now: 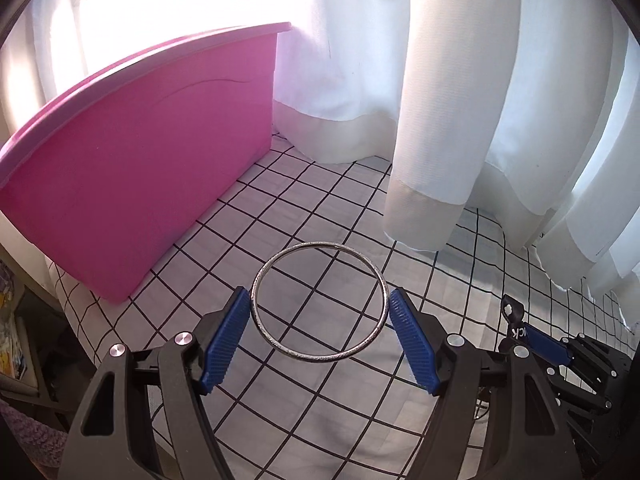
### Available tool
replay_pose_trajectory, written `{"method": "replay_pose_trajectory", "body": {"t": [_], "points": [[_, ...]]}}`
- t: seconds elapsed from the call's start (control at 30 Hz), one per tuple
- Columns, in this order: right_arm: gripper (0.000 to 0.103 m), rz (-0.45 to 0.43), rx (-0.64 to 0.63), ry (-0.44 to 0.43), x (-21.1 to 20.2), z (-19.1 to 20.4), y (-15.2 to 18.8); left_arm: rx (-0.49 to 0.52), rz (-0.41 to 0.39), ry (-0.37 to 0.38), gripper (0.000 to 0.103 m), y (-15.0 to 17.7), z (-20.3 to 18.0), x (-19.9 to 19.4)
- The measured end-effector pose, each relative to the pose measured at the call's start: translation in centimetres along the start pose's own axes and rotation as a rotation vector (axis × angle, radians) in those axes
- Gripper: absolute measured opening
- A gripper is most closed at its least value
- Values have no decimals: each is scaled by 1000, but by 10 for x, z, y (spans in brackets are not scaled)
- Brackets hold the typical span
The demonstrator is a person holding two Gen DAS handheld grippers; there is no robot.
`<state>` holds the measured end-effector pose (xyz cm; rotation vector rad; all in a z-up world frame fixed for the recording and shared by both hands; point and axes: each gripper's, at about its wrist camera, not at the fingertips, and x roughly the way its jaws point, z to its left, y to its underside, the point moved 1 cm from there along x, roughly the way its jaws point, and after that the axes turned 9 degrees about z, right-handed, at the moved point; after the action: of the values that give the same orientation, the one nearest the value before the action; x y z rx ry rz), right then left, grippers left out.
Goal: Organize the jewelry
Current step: 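Carry the bangle with the left tool while the right tool carries the strap over the tub, then open both tools to drop the bangle and black strap into the tub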
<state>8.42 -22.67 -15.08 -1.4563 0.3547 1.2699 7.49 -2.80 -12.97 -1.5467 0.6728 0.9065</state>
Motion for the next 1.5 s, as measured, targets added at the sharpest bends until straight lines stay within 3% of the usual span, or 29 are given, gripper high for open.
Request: {"method": "replay_pose_trajectory", "body": {"t": [0.4, 0.7, 0.9, 1.13, 1.5], "points": [[23, -187, -97, -49, -57, 56, -82, 1, -124, 15, 69, -42, 29, -78], [23, -306, -149, -61, -79, 120, -159, 32, -211, 53, 69, -96, 83, -128], [23, -342, -175, -102, -69, 168, -206, -8, -236, 39, 69, -130, 135, -131], [23, -306, -211, -152, -33, 214, -253, -70, -212, -19, 69, -151, 200, -115], [23, -78, -230, -159, 48, 261, -298, -182, -55, -69, 69, -164, 269, -59]]}}
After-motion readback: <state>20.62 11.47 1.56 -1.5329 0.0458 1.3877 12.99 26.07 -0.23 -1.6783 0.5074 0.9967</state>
